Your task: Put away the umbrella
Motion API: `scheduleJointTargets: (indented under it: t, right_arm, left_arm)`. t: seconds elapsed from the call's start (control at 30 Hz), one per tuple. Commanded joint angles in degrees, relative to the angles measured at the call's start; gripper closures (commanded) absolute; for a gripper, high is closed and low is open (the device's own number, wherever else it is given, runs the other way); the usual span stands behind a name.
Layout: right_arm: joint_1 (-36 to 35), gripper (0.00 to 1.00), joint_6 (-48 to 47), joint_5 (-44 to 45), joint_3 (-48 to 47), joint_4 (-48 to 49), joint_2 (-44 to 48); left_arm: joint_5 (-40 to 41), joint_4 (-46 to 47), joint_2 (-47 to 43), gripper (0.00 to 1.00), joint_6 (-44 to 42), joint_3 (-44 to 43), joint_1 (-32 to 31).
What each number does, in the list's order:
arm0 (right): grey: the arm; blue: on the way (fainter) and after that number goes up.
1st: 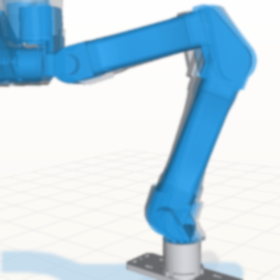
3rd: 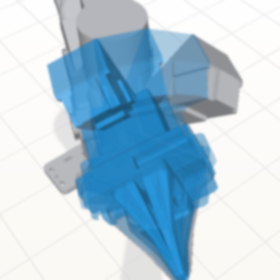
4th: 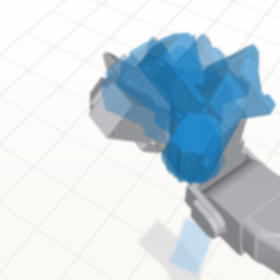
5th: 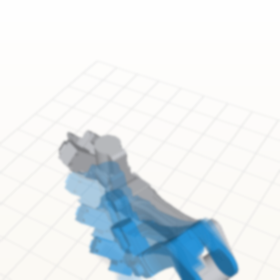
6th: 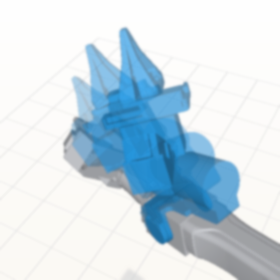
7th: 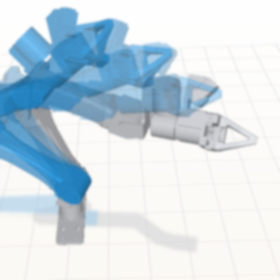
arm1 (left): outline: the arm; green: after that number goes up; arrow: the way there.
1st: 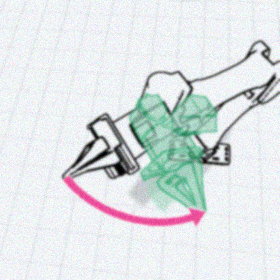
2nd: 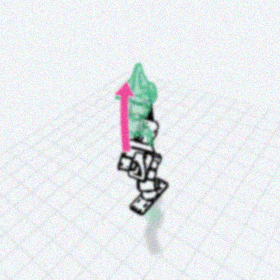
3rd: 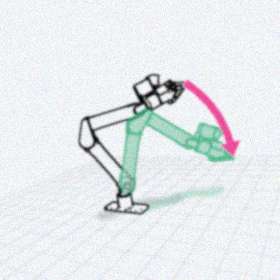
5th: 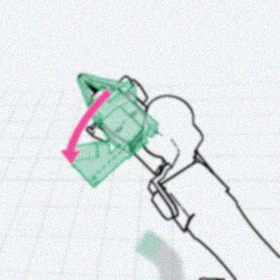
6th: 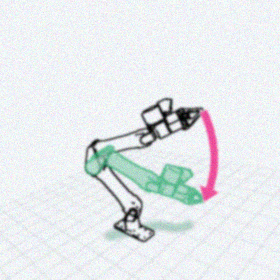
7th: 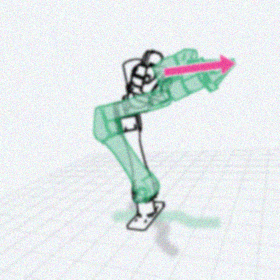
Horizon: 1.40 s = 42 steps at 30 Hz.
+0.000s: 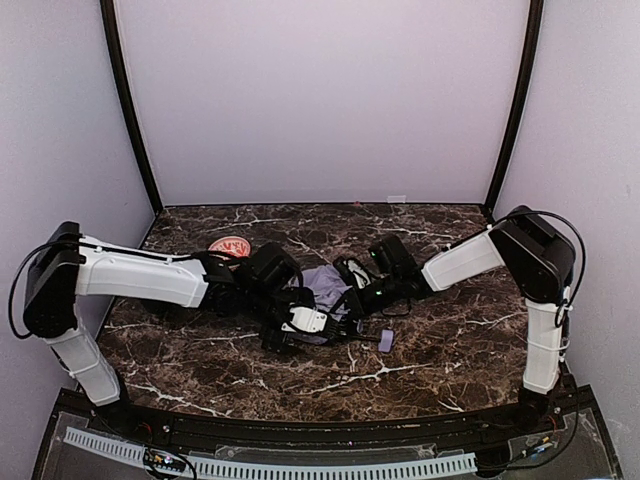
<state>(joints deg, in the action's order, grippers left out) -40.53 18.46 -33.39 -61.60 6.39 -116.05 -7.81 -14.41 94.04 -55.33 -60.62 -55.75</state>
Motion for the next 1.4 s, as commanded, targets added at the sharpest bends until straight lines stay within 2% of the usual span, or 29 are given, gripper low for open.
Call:
scheduleJointTargets:
  t: [0.0, 0.13, 0.27, 0.43, 0.53, 0.6, 0.77, 0.87, 0.97, 1.1, 1.23, 1.37]
  right_arm:
    - [0.3, 0.9, -1.7, 6.7, 2.7, -13.7, -3.3]
    - [0.3, 0.86, -2.9, 4.2, 3.2, -13.6, -1.7]
    - [0.3, 0.8, -4.5, 2.0, 3.5, -13.8, 0.7]
    - [2.8, 0.53, -7.3, 1.1, 2.1, -18.6, 7.3]
    - [5.0, 0.43, -9.1, 5.2, 2.4, -22.6, 14.1]
    - [5.2, 0.39, -10.6, 8.5, 2.7, -25.3, 18.9]
    - [5.1, 0.35, -11.5, 10.7, 5.4, -27.8, 25.3]
    - [5.1, 0.35, -11.4, 9.3, 7.6, -27.2, 29.5]
    - [4.8, 0.36, -11.1, 6.8, 10.1, -23.7, 34.1]
    - [1.3, 0.38, -13.6, 8.0, 12.0, -20.4, 39.5]
    - [-5.4, 0.38, -18.0, 12.2, 17.8, -10.5, 46.4]
    - [-11.9, 0.38, -24.3, 21.3, 22.9, -3.1, 50.7]
  left_arm:
    - [3.8, 1.9, 8.0, 0.09, -0.6, -0.7, 1.1]
    - [10.2, 5.3, 12.4, 0.11, -1.2, -1.4, 1.9]
    - [10.1, 1.1, 15.4, 0.21, -0.9, -2.5, 2.3]
    - [7.2, -3.0, 17.3, 0.34, -0.4, -3.1, 2.7]
    - [5.9, -7.6, 19.6, 0.4, 0.8, -6.1, 3.2]
    - [4.1, -10.3, 21.2, 0.45, 1.8, -8.1, 3.6]
    - [-1.4, -15.7, 23.3, 0.59, 6.7, -12.3, 4.7]
    - [-5.5, -18.2, 23.6, 0.63, 10.9, -14.3, 6.2]
    - [-8.5, -22.5, 24.9, 0.64, 15.6, -17.4, 7.3]
    - [-18.2, -29.4, 27.3, 0.62, 22.5, -21.7, 8.6]
    - [-26.5, -33.4, 29.2, 0.62, 26.9, -23.9, 9.4]
    - [-25.6, -34.1, 30.6, 0.62, 30.4, -24.2, 9.4]
